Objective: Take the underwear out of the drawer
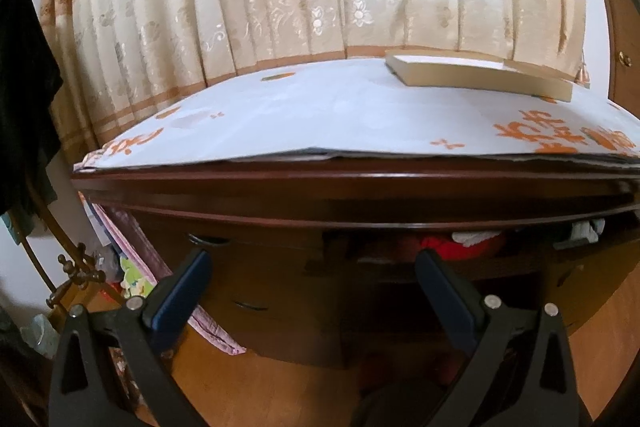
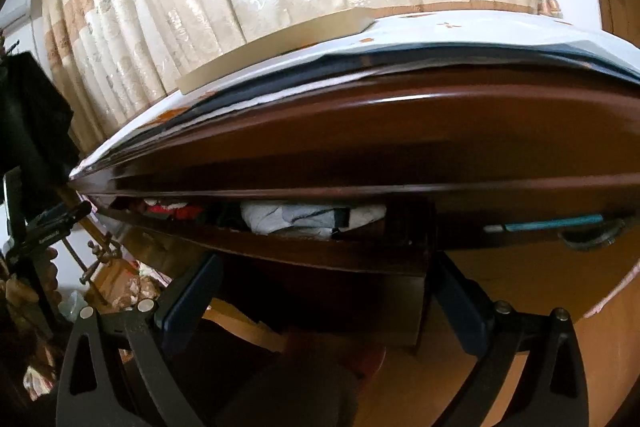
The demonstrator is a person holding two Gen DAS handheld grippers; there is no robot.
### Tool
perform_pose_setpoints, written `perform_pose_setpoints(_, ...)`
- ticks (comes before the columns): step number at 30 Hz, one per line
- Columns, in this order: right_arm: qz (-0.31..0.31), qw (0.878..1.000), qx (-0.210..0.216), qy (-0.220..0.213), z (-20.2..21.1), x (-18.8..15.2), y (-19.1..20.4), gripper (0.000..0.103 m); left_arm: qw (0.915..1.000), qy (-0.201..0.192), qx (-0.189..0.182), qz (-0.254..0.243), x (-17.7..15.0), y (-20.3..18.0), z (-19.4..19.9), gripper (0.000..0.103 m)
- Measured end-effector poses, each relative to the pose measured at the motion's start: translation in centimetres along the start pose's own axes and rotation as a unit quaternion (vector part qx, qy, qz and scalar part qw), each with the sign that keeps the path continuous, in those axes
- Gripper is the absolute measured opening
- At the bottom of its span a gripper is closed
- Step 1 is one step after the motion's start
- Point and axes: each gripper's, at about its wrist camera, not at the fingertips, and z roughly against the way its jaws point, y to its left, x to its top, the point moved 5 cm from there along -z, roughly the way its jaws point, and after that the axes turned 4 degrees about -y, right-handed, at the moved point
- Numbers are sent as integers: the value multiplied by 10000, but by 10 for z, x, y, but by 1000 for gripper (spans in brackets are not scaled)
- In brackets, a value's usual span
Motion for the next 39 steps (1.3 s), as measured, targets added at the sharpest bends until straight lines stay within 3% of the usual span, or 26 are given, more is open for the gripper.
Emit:
perform_pose_setpoints(3, -25, 9984, -331, -458, 24, 6, 7, 103, 9999, -59, -136, -18, 5, -2, 7, 103)
perform_pose_setpoints(6, 201, 9973, -314, -634, 37, 14, 25, 103, 9998, -132, -135, -114, 12, -6, 7, 103)
perform_pose_setpoints(14, 373, 9993, 67, -6, 0, 24, 51, 103, 9998, 71, -97, -175, 15, -18, -11, 103)
perform_pose_setpoints(18, 46, 9990, 302, 326, -15, 23, 53, 102, 9995, 215, -75, -219, 10, -22, -20, 103)
perform_pose_setpoints(29, 1191, 9883, -372, 877, -31, 6, 72, 102, 9986, 316, -60, -412, 4, -26, -24, 103)
perform_pose_setpoints(39, 904, 9878, 82, 1267, -8, -5, 71, 103, 9970, 246, -140, -715, 1, -26, -9, 103)
